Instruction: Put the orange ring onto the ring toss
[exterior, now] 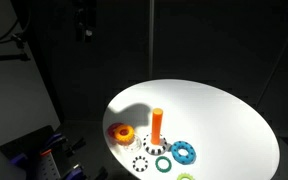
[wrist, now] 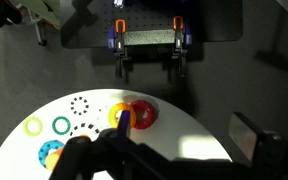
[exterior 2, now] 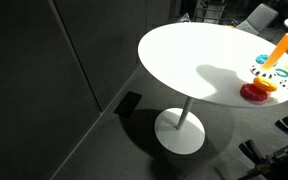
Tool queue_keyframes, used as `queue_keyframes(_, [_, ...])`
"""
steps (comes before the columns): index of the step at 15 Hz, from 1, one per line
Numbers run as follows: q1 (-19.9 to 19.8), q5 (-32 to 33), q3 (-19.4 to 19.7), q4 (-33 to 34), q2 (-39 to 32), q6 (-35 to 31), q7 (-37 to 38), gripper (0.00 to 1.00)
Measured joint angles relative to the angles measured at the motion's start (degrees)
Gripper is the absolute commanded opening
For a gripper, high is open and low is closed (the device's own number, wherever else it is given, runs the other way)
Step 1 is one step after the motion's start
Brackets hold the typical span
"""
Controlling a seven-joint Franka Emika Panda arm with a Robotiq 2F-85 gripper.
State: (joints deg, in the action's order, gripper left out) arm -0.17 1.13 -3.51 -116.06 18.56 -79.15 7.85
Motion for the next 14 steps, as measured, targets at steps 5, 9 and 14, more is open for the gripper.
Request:
queue_keyframes(5, [0.0,0.0,0.0,0.0,0.0,0.0,0.0,1.00])
queue_keyframes(9, [0.0,0.0,0.1,-0.4,-0.2,-1.0,0.0,1.00])
queue_keyframes(14, [-0.6,0.3,1.4,-2.6,-2.0,-6.5,0.1,1.00])
